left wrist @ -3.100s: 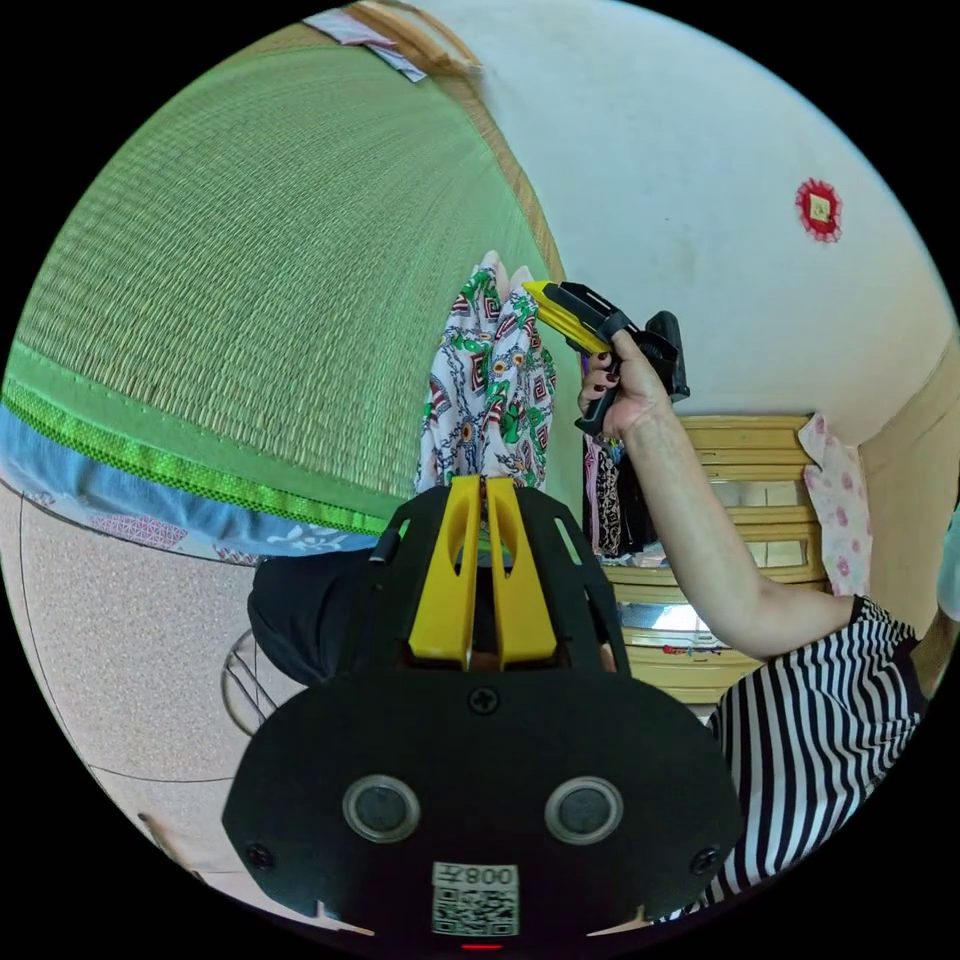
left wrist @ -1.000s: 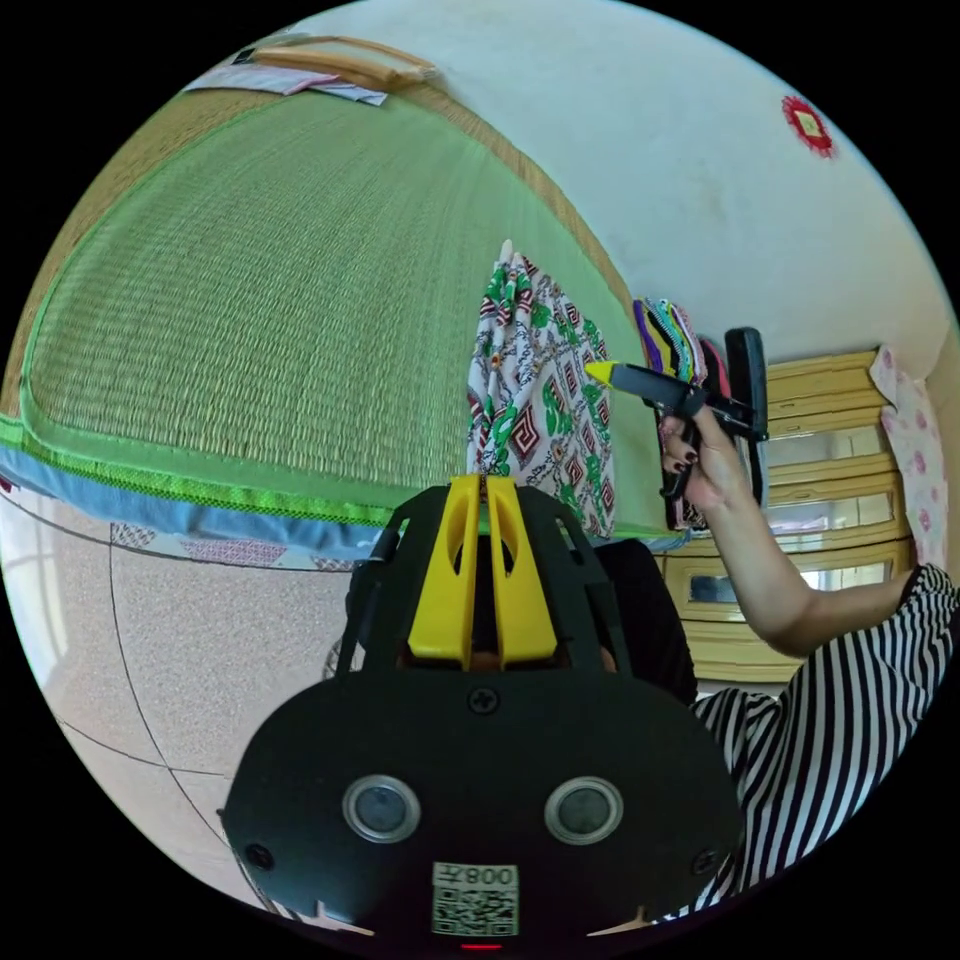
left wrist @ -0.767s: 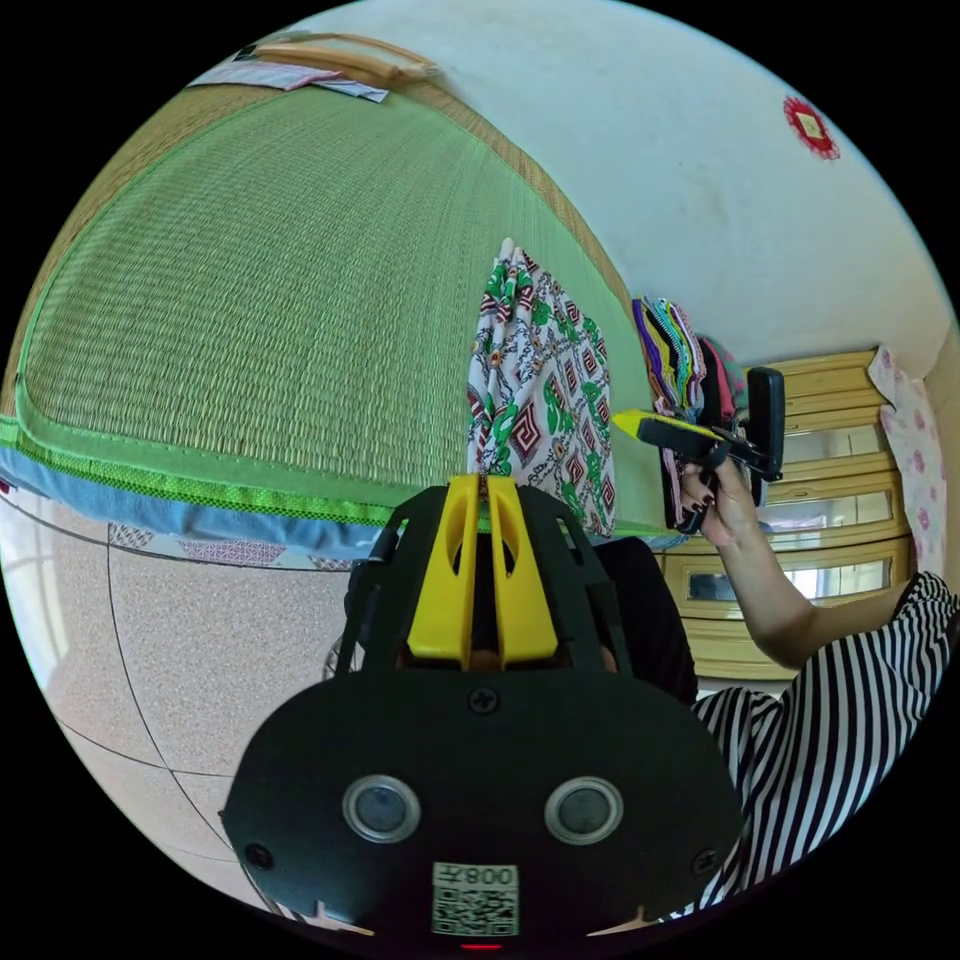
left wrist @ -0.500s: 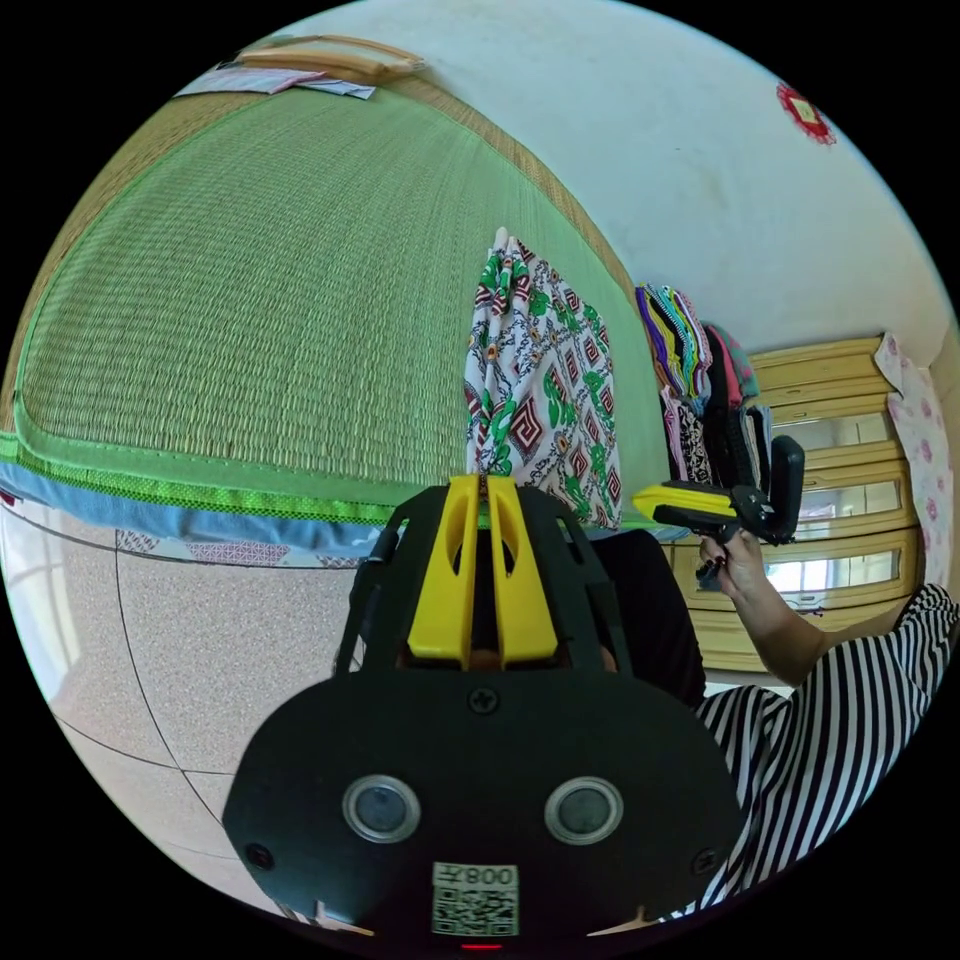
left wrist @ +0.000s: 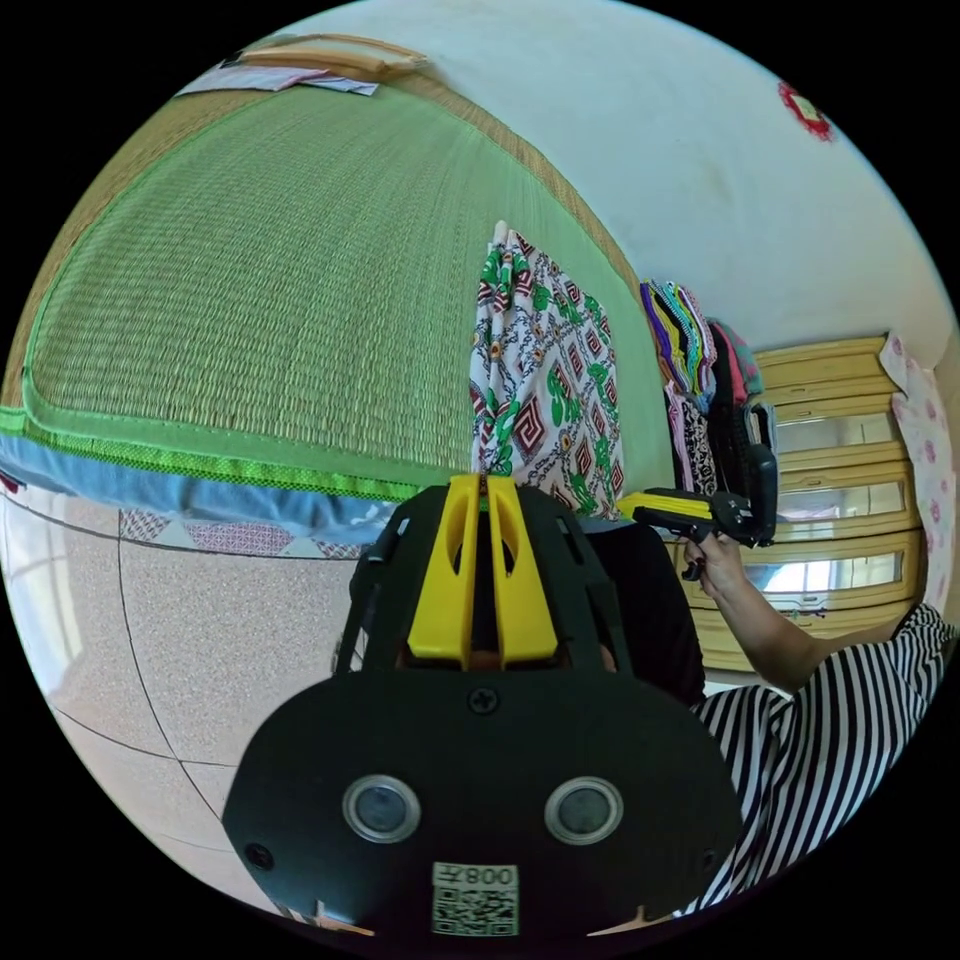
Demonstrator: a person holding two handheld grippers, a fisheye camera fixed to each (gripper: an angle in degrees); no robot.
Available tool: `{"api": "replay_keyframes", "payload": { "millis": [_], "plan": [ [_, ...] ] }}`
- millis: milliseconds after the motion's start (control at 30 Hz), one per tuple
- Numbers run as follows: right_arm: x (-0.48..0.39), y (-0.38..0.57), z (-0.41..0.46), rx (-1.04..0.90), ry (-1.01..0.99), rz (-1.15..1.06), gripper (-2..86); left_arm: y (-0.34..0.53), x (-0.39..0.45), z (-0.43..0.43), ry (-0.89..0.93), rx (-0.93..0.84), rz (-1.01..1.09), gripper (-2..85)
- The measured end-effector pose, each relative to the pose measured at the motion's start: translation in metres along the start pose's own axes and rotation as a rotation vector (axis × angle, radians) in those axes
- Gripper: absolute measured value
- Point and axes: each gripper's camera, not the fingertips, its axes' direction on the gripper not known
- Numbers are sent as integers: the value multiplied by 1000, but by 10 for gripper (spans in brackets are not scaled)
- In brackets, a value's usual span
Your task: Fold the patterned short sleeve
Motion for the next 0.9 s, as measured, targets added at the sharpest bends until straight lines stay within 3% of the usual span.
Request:
{"api": "replay_keyframes", "payload": {
  "millis": [233,400,567,900],
  "plan": [
    [-2,40,20,30,-39,17,-2,19,44,16,-45,32,3,13],
    [4,81,41,70,-113,64,0,31,103,36,-45,47,113,20],
    [22,129,63,118,-244,158,1,32,193,108,-78,-139,365,40],
    [61,235,124,229,-520,340,21,50,297,209,-241,-293,667,68]
  ]
}}
